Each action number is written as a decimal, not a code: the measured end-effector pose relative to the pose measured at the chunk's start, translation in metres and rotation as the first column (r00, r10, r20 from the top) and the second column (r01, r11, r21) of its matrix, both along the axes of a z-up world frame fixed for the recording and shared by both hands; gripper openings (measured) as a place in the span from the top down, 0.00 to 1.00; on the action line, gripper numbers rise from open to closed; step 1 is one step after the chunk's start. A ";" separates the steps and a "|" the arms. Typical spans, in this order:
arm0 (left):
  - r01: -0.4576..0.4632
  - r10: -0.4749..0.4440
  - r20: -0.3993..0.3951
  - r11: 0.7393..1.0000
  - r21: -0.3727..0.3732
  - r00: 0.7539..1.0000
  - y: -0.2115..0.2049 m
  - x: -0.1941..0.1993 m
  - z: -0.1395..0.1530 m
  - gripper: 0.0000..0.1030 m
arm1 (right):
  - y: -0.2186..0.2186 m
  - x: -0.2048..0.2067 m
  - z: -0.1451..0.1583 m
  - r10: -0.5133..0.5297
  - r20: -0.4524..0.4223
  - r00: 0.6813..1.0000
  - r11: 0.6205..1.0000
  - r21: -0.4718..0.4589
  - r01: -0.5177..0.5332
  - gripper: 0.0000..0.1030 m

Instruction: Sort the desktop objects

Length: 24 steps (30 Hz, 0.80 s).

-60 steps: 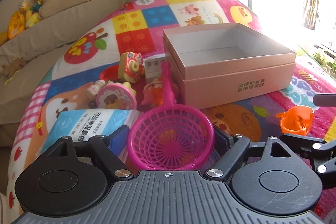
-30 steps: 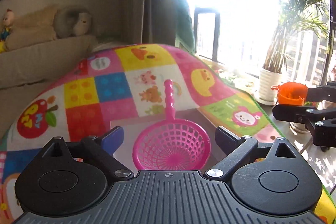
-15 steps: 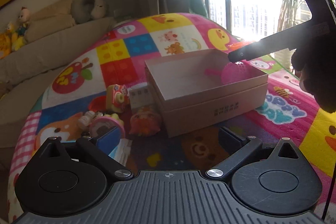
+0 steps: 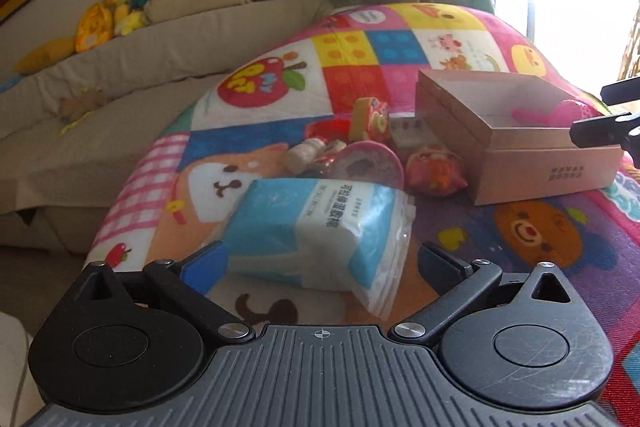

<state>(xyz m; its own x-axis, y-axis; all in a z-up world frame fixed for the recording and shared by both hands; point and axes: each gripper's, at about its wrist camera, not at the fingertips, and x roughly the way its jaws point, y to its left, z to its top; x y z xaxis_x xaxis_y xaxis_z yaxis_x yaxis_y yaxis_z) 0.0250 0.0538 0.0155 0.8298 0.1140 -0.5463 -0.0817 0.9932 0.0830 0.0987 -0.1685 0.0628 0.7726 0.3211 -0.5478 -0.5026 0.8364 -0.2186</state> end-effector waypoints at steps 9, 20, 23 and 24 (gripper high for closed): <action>-0.074 0.074 0.004 0.996 -0.046 0.997 0.025 -0.008 0.000 0.00 | 0.099 -0.014 -0.017 0.227 0.056 0.972 0.963 -0.159 -0.216 0.52; -0.134 0.133 -0.018 0.975 -0.180 0.991 0.051 -0.010 -0.003 0.00 | 0.155 -0.016 -0.079 0.328 0.171 0.929 0.867 -0.445 -0.224 0.71; -0.133 0.132 -0.018 0.976 -0.171 0.991 0.049 -0.010 -0.003 0.00 | 0.143 -0.030 -0.071 0.338 0.172 0.925 0.879 -0.410 -0.245 0.78; -0.133 0.132 -0.019 0.977 -0.167 0.991 0.049 -0.011 -0.003 0.00 | 0.137 -0.036 -0.068 0.340 0.166 0.926 0.884 -0.393 -0.254 0.79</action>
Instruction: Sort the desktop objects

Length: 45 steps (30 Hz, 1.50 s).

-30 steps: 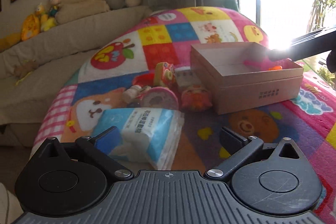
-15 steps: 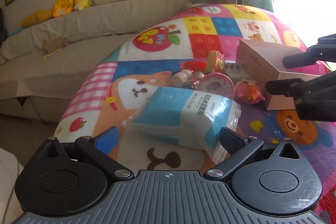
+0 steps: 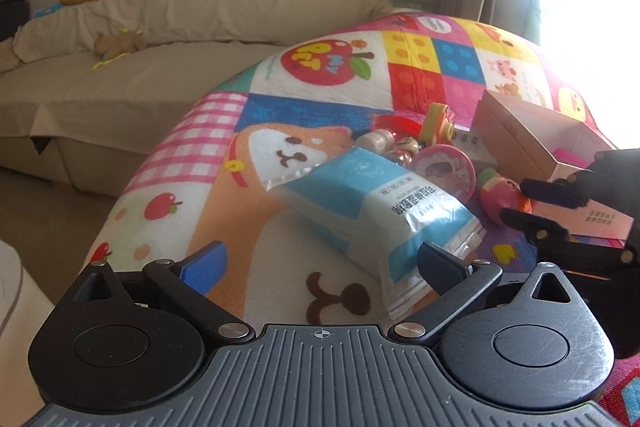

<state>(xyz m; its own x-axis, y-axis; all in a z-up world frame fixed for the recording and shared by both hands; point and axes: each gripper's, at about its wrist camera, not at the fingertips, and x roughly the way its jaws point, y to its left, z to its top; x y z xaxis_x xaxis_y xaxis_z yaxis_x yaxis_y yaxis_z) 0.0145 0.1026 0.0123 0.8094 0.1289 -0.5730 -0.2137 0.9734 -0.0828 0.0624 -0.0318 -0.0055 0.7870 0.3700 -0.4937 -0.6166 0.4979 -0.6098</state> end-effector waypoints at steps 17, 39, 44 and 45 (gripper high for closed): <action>0.041 -0.037 -0.034 0.993 0.112 0.999 -0.030 0.002 -0.001 0.00 | -0.142 0.042 0.053 -0.396 -0.053 0.917 0.874 0.283 0.394 0.77; 0.040 -0.036 -0.047 0.995 0.087 0.998 -0.028 0.005 -0.004 0.00 | -0.153 0.086 0.054 -0.464 -0.149 0.873 0.820 0.301 0.487 0.45; 0.042 -0.040 -0.039 0.997 0.063 0.998 -0.025 0.003 -0.003 0.00 | -0.146 0.110 0.046 -0.456 -0.211 0.865 0.846 0.200 0.494 0.42; 0.043 -0.041 -0.038 0.998 0.055 0.998 -0.024 0.003 -0.004 0.00 | -0.146 0.113 0.046 -0.453 -0.231 0.861 0.847 0.191 0.496 0.42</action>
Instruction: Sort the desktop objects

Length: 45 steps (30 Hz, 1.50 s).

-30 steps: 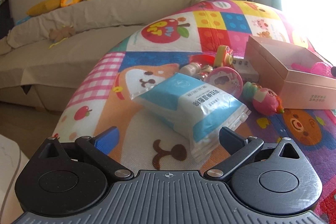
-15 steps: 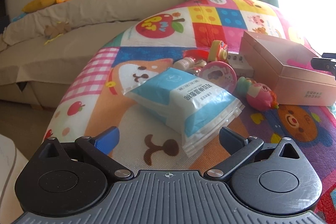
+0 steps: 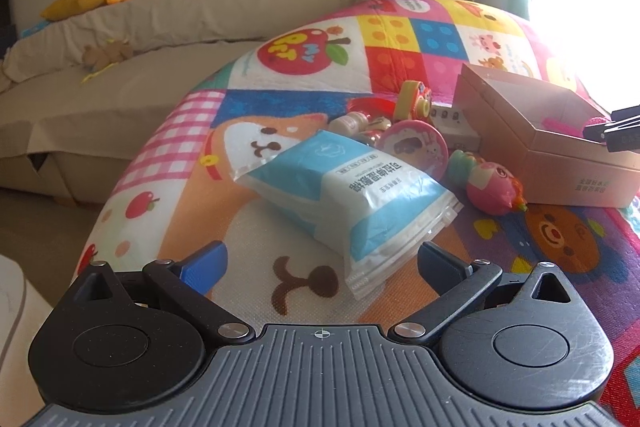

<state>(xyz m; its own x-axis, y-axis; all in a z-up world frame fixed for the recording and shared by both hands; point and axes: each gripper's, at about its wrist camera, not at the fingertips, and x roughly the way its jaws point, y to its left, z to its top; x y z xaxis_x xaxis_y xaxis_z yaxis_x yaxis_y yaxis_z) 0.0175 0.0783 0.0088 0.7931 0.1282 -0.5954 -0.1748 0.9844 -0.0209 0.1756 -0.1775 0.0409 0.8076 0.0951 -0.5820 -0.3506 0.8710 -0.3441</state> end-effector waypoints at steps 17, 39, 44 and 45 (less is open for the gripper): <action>-0.002 0.002 -0.004 0.999 -0.042 1.000 0.006 0.000 -0.001 0.00 | -0.005 -0.058 0.041 0.188 0.027 0.982 0.926 0.328 -0.186 0.37; 0.146 -0.157 0.024 0.957 0.250 0.987 -0.046 0.021 0.018 0.00 | 0.032 -0.114 -0.026 0.312 -0.099 0.945 0.926 0.253 -0.280 0.71; 0.063 -0.066 -0.005 0.935 0.348 0.998 -0.027 0.028 0.010 0.00 | -0.021 -0.136 -0.031 0.203 -0.074 0.976 0.955 0.236 -0.181 0.70; 0.031 -0.031 -0.005 0.930 0.366 1.000 -0.020 0.029 0.011 0.00 | -0.030 -0.139 -0.031 0.184 -0.078 0.980 0.955 0.249 -0.159 0.69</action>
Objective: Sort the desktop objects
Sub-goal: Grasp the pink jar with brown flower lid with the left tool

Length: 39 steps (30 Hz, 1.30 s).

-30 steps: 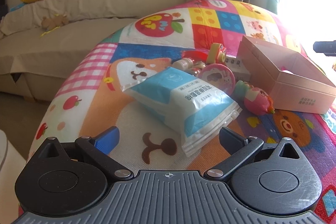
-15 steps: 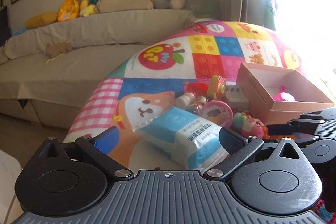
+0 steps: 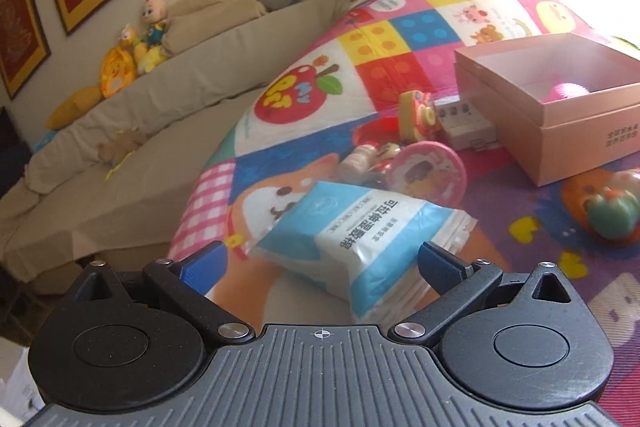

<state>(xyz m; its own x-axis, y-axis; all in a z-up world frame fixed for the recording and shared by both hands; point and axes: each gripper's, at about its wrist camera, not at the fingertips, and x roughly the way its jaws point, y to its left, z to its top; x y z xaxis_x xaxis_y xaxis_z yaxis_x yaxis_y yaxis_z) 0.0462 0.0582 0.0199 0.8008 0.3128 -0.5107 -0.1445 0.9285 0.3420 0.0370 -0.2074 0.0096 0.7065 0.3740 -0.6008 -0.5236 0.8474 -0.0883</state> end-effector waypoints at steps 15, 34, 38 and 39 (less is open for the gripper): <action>0.124 -0.124 0.012 0.976 -0.179 0.992 -0.032 0.050 0.006 0.00 | -0.022 0.000 -0.007 -0.098 -0.028 0.995 0.988 0.117 0.101 0.16; 0.226 -0.232 -0.044 0.968 -0.112 0.972 -0.049 0.027 0.014 0.40 | -0.026 0.008 -0.010 -0.135 -0.062 0.989 0.979 0.149 0.143 0.04; 0.270 -0.273 -0.015 0.959 -0.090 0.962 -0.052 -0.009 0.029 0.40 | -0.026 0.008 -0.010 -0.137 -0.056 0.989 0.978 0.147 0.144 0.03; 0.275 -0.277 -0.013 0.957 -0.096 0.961 -0.053 -0.017 0.031 0.40 | -0.026 0.008 -0.010 -0.138 -0.055 0.989 0.979 0.147 0.144 0.03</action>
